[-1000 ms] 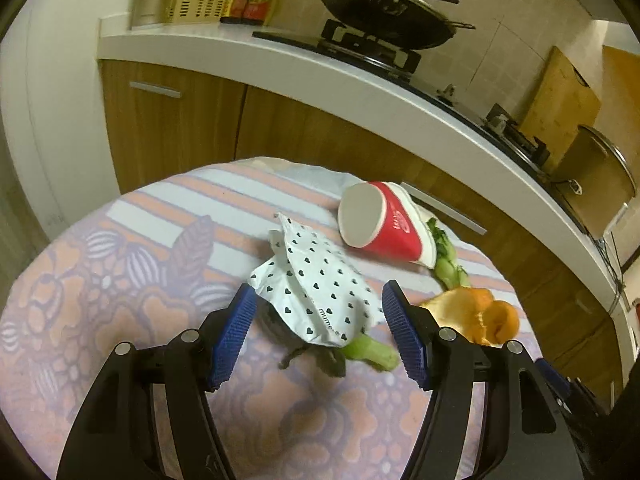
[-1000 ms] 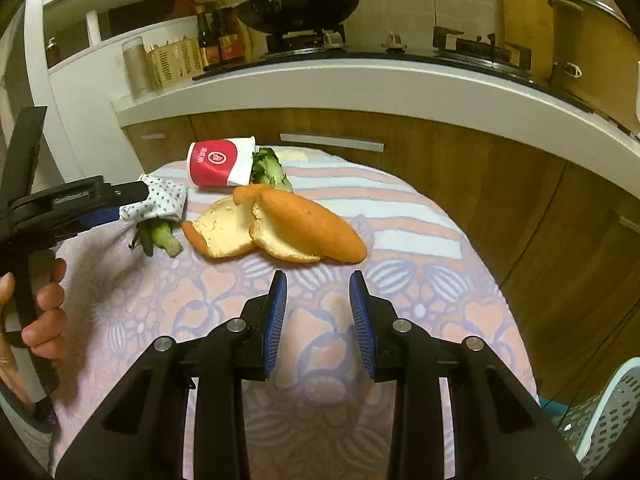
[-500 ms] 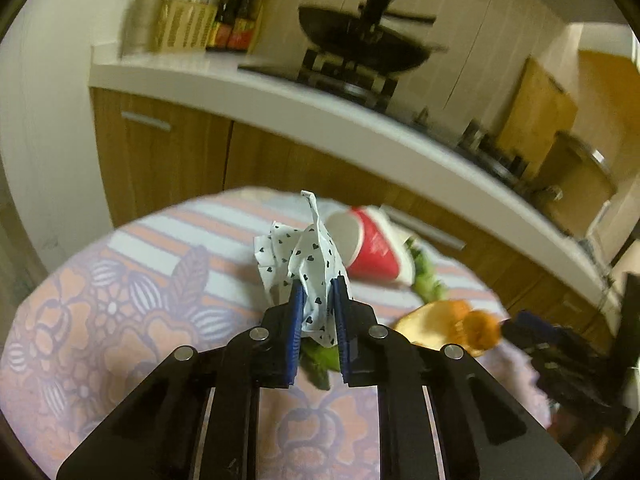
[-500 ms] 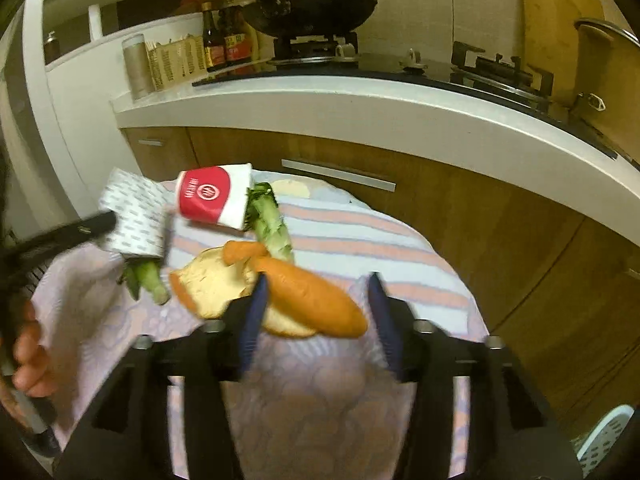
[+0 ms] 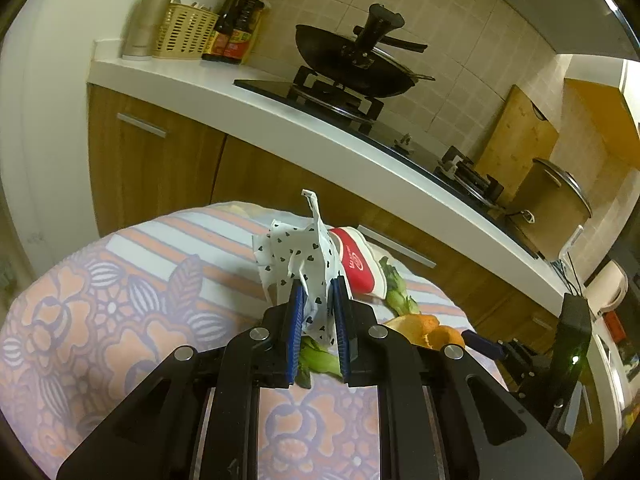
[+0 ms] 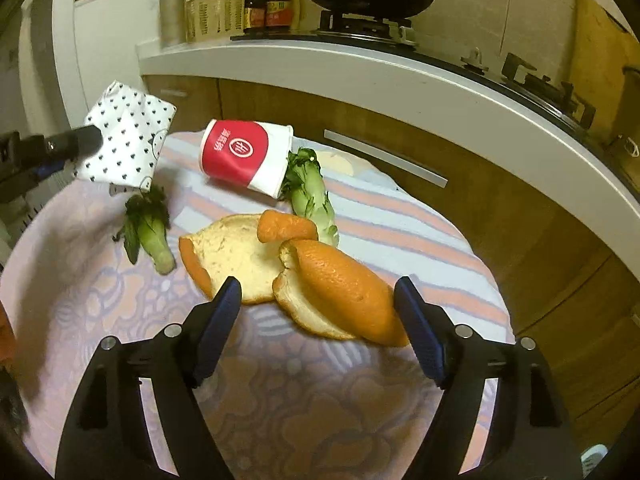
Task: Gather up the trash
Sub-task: 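Grasp the polka-dot paper with the left tool while the right tool grasps the orange peel, then carry the paper and peel over the basket and open both tools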
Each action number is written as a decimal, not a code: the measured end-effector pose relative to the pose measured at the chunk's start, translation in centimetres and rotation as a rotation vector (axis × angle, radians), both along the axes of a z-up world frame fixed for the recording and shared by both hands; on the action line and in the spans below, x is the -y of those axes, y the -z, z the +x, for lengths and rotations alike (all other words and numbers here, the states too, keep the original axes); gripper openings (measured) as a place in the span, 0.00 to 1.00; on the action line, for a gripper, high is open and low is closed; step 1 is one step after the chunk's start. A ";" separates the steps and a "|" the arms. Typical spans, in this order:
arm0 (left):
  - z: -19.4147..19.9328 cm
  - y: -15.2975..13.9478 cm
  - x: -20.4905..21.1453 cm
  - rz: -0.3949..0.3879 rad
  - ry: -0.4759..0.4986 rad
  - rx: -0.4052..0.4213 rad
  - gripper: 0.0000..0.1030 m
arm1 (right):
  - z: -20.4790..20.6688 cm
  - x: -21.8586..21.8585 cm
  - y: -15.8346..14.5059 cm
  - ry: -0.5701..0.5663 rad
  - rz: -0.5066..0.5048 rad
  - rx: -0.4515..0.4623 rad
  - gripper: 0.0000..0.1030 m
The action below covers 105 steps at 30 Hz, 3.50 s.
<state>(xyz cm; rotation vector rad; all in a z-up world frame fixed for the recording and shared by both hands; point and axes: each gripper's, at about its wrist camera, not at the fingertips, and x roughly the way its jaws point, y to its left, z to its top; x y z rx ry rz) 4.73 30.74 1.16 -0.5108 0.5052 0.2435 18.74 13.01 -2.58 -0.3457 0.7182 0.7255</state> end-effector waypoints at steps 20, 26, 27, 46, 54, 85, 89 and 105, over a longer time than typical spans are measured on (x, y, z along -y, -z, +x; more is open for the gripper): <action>-0.3 -1.8 4.0 0.013 0.139 0.058 0.13 | -2.2 4.8 -3.0 0.078 0.108 -0.003 0.06; -1.7 -3.6 7.5 0.043 0.208 0.087 0.13 | -3.5 9.2 -4.5 0.094 0.173 -0.064 0.01; -2.0 -3.7 8.1 0.048 0.214 0.087 0.13 | -3.4 9.6 -4.4 0.090 0.176 -0.081 0.02; -5.3 -4.2 11.0 0.062 0.264 0.080 0.13 | -2.7 7.0 -1.2 0.142 0.148 -0.191 0.20; -4.2 -5.6 16.8 0.013 0.456 0.125 0.13 | -6.2 17.7 -6.6 0.281 0.265 -0.069 0.20; 7.0 2.6 47.4 0.116 0.959 -0.161 0.13 | -9.2 48.0 2.9 0.848 0.290 -0.253 0.23; 8.0 3.9 48.2 0.127 0.964 -0.203 0.17 | -8.8 48.4 3.6 0.868 0.298 -0.277 0.24; 7.4 3.8 44.5 0.102 0.878 -0.211 0.42 | -9.0 48.1 1.9 0.845 0.323 -0.246 0.45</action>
